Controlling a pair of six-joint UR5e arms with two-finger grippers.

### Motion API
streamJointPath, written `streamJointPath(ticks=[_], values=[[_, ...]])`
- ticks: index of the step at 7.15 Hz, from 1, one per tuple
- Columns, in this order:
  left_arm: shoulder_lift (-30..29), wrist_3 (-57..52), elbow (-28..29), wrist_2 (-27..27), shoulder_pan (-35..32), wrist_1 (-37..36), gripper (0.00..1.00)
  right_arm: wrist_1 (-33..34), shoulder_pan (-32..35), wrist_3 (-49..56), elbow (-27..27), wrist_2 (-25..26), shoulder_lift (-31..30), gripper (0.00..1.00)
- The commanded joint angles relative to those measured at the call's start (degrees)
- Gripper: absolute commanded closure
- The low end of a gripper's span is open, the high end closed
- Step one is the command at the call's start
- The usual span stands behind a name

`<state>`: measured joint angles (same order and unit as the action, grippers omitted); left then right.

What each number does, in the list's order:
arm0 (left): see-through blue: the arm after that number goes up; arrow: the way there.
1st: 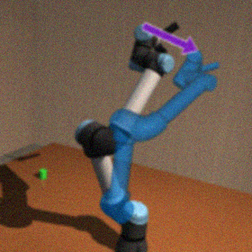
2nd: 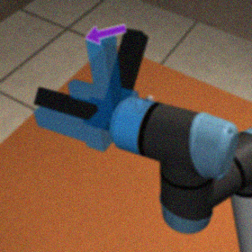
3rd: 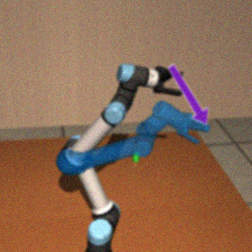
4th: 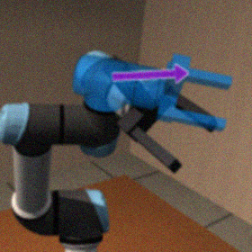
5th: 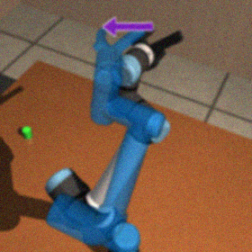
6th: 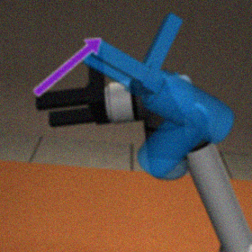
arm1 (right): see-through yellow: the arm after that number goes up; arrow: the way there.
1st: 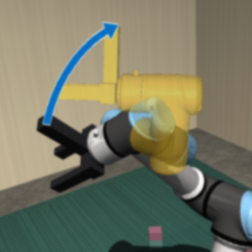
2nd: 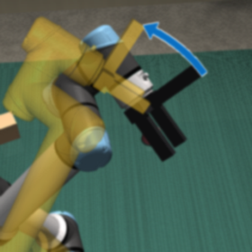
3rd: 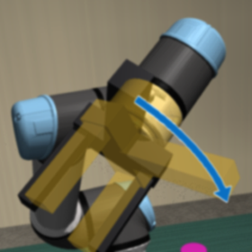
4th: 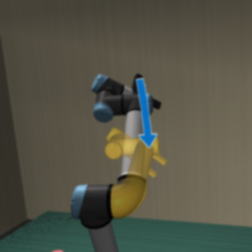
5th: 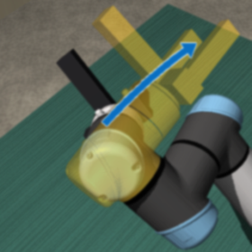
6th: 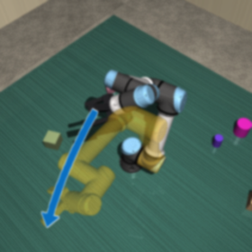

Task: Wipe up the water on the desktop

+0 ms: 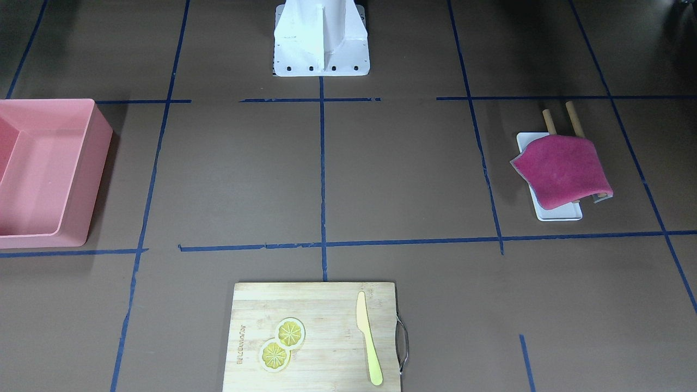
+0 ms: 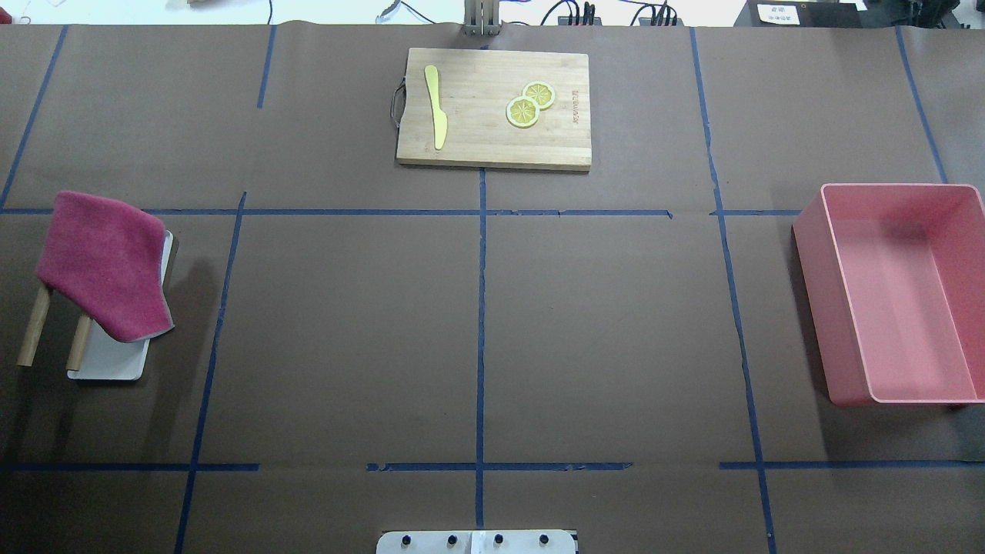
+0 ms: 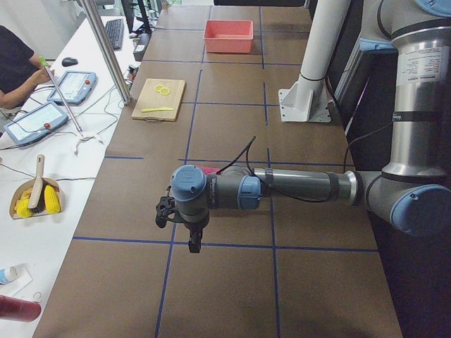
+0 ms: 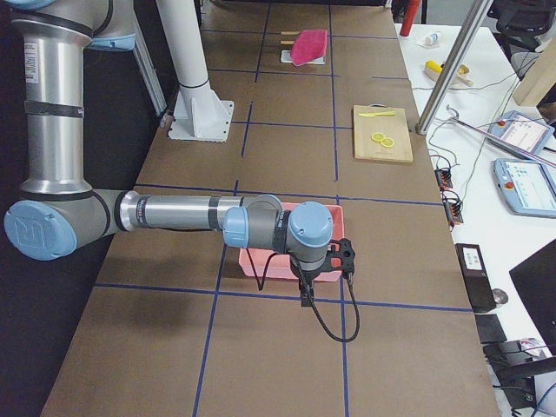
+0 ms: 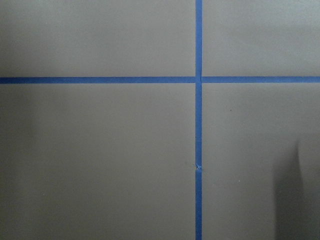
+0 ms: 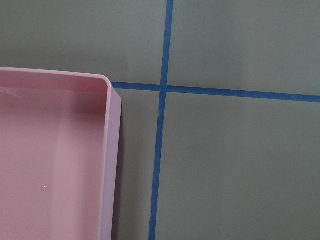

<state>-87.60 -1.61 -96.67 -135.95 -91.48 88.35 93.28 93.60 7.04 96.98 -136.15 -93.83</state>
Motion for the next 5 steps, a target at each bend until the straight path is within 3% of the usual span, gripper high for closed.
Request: streamJointPath(ticks=[1, 2, 4, 5], values=[[-0.37, 3.43, -7.1, -3.5, 3.12, 0.24, 0.0, 0.06, 0.0, 0.0, 0.93, -0.08, 0.05, 0.0], [-1.51, 11.81, -8.0, -9.19, 6.63, 2.25, 0.0, -0.11, -0.09, 0.0, 1.19, 0.01, 0.23, 0.0], [-1.52, 29.64, -6.53, -9.17, 15.85, 16.34, 0.0, 0.06, -0.09, -0.09, 2.68, -0.25, 1.11, 0.0], [-1.43, 34.87, -2.95, -8.99, 17.99, 23.55, 0.0, -0.02, -0.09, 0.08, 2.69, -0.08, 1.11, 0.0]])
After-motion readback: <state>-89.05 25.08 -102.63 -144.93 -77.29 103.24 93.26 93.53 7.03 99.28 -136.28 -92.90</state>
